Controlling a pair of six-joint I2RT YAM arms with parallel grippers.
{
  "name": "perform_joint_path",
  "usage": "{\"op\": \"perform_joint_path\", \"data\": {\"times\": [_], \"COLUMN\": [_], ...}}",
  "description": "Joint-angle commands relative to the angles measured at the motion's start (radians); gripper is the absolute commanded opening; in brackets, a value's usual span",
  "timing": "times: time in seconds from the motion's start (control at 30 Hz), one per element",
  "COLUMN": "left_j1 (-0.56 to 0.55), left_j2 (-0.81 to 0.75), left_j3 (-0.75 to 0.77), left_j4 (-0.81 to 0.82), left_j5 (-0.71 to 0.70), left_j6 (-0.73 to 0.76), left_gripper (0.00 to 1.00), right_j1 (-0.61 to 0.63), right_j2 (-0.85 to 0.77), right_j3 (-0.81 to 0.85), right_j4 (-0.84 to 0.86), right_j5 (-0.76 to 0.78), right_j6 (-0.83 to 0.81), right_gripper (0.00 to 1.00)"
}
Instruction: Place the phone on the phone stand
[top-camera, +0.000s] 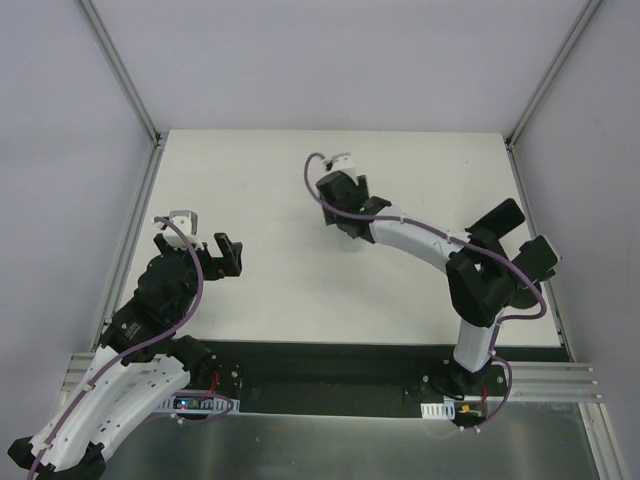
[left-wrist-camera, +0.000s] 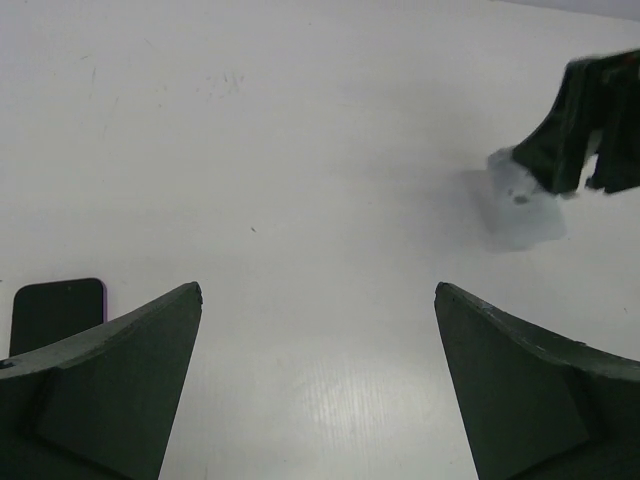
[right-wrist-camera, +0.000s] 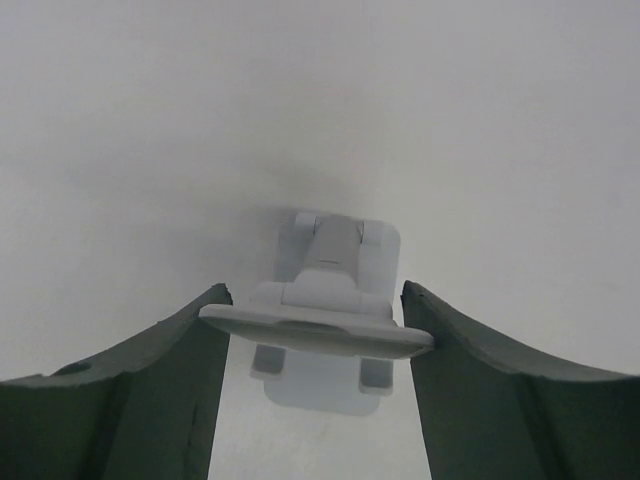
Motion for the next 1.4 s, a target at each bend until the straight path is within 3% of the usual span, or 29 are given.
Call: {"op": "perform_joint_path", "data": {"times": [0.0, 0.03, 0.17, 0.43, 0.67, 0.97, 1.0, 1.03, 1.1, 1.13, 1.2, 1.23, 1.37], "left_j1": [0.025, 0.031, 0.055, 0.112, 0.180, 0.190, 0.195, 0.200, 0.206, 0.212, 0.220, 0.227, 0.238], "left_j2": [0.013, 0.012, 0.013, 0.022, 0.044, 0.059, 0.061, 0.062, 0.064, 0.067, 0.073, 0.079, 0.091], "left_j3": [0.000, -0.003, -0.006, -0.016, -0.023, -0.023, -0.023, -0.024, -0.026, -0.026, -0.026, -0.026, -0.032], "left_j4": [0.040, 0.042, 0.046, 0.062, 0.082, 0.088, 0.088, 0.088, 0.088, 0.088, 0.089, 0.089, 0.088], "left_j5": [0.055, 0.065, 0.100, 0.177, 0.269, 0.280, 0.281, 0.284, 0.287, 0.287, 0.293, 0.295, 0.286], "left_j6": [0.017, 0.013, 0.009, -0.003, -0.015, -0.014, -0.014, -0.015, -0.017, -0.017, -0.017, -0.017, -0.023], "left_gripper": [0.99, 0.99, 0.99, 0.99, 0.99, 0.99, 0.99, 0.99, 0.99, 0.99, 0.99, 0.99, 0.99], "right_j1": [-0.156, -0.233, -0.404, -0.614, -0.663, -0.689, -0.691, -0.694, -0.703, -0.704, -0.708, -0.709, -0.706], "right_j2": [-0.032, -0.019, 0.027, 0.172, 0.303, 0.274, 0.268, 0.262, 0.257, 0.252, 0.243, 0.226, 0.165], "right_j3": [0.258, 0.293, 0.356, 0.512, 0.606, 0.452, 0.424, 0.412, 0.390, 0.387, 0.381, 0.375, 0.356], "right_j4": [-0.418, -0.553, -0.663, -0.704, -0.816, -0.717, -0.679, -0.663, -0.628, -0.623, -0.573, -0.551, -0.508], "right_j5": [0.744, 0.724, 0.640, 0.586, 0.601, 0.535, 0.532, 0.528, 0.514, 0.512, 0.499, 0.491, 0.529], "right_j6": [0.625, 0.699, 0.917, 1.010, 1.097, 1.124, 1.113, 1.102, 1.073, 1.065, 0.969, 0.925, 0.797], "right_gripper": [0.01, 0.01, 0.01, 0.01, 0.01, 0.02, 0.06, 0.17, 0.32, 0.61, 0.93, 0.96, 0.96]}}
